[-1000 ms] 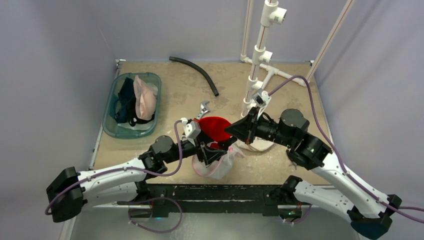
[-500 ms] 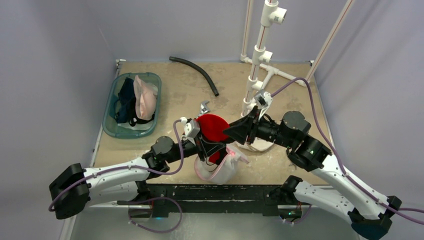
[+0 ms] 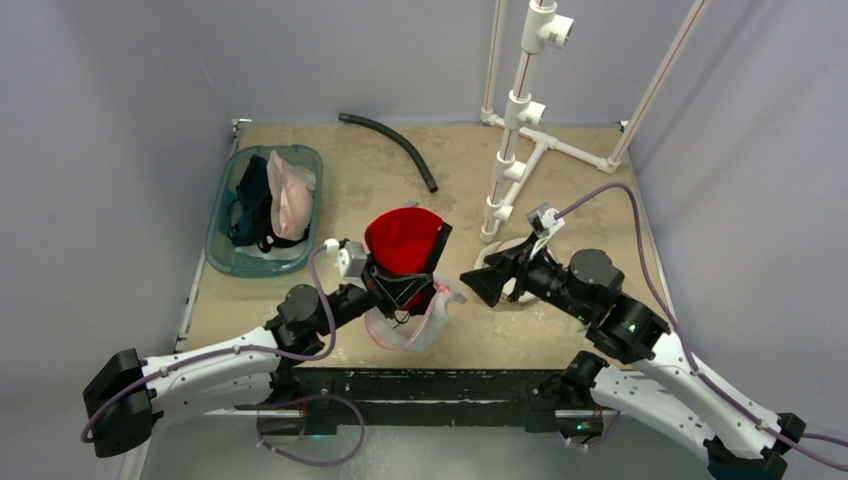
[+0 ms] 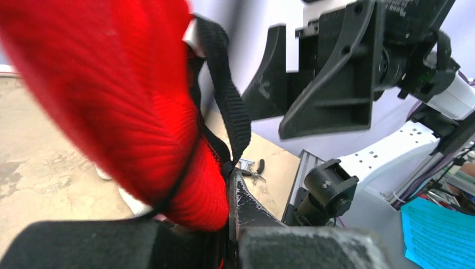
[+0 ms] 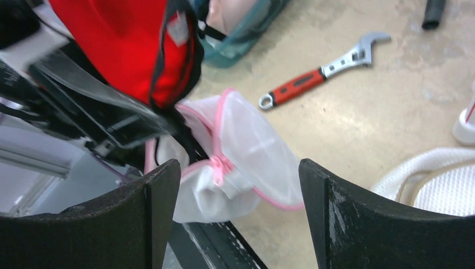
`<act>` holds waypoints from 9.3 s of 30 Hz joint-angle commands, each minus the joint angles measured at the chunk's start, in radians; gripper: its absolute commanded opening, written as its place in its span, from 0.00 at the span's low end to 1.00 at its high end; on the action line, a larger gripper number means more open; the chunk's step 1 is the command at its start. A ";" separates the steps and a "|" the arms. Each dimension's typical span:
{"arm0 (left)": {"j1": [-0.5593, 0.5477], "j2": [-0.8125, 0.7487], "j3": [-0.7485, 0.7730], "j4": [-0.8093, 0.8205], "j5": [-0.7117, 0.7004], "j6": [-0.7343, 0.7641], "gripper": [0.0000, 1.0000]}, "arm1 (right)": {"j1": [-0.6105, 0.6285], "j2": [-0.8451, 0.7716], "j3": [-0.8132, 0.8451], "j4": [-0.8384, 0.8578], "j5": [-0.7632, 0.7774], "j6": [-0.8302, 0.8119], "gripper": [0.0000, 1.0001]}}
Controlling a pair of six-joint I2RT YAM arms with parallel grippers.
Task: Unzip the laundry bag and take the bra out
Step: Pick up the bra from the laundry bag, then place the bra in the bin, then close the laundry bag at the center of the board.
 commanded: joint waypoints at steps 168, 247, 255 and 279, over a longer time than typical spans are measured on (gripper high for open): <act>0.138 -0.065 0.151 -1.037 -0.180 -0.462 0.93 | 0.008 0.452 -0.075 0.246 0.173 0.031 0.65; 0.137 0.051 0.279 -0.660 0.230 0.371 1.00 | 0.595 -0.028 -0.517 0.873 0.680 -0.561 0.00; 0.139 0.170 0.330 -0.636 0.363 0.428 0.38 | 0.595 -0.082 -0.511 0.828 0.661 -0.546 0.00; -0.032 0.186 0.608 -0.771 -0.429 0.815 0.00 | 0.595 -0.349 -0.247 0.244 0.986 0.052 0.98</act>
